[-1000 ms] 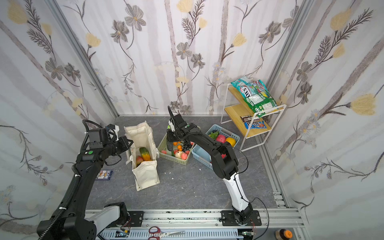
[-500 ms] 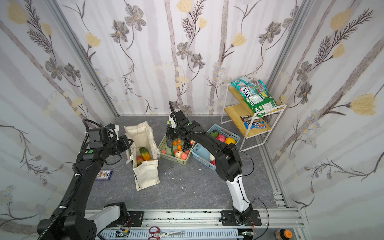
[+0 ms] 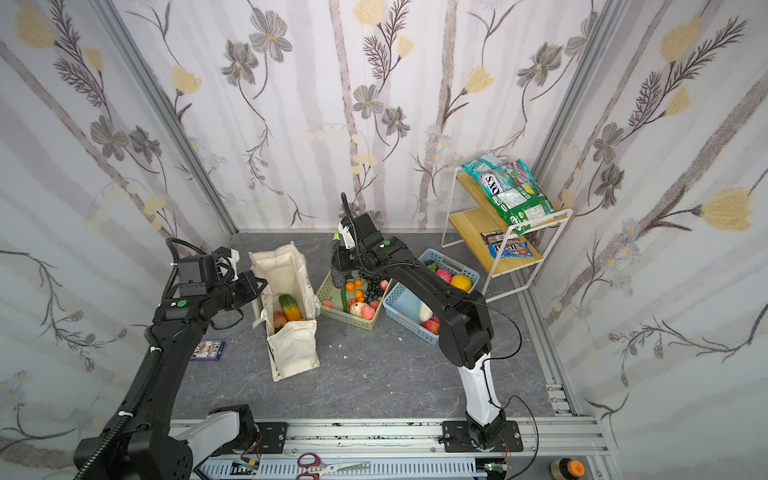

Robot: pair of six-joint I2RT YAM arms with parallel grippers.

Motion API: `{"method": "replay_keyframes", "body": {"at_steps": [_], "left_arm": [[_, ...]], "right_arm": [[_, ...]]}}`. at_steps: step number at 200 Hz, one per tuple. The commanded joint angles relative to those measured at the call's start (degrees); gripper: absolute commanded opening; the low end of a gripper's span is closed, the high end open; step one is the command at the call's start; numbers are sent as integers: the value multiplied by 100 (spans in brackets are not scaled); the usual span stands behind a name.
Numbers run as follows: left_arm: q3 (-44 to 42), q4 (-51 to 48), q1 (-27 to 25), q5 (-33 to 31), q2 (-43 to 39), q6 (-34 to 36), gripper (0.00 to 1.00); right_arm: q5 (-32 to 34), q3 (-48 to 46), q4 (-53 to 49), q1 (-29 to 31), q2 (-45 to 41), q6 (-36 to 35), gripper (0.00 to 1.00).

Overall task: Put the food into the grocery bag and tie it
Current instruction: 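Lift the black eggplant with the right gripper and carry it over the bag, then lower the black eggplant into the bag and open the right gripper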

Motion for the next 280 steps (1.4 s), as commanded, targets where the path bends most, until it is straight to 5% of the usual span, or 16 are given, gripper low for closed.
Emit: {"method": "replay_keyframes", "body": {"at_steps": [1, 280], "left_arm": [[61, 202, -11, 57, -9, -45, 0], [84, 233, -266, -185, -27, -150, 0]], "right_arm": [[13, 160, 34, 6, -120, -23, 31], [-523, 664, 112, 1111, -385, 217, 33]]}}
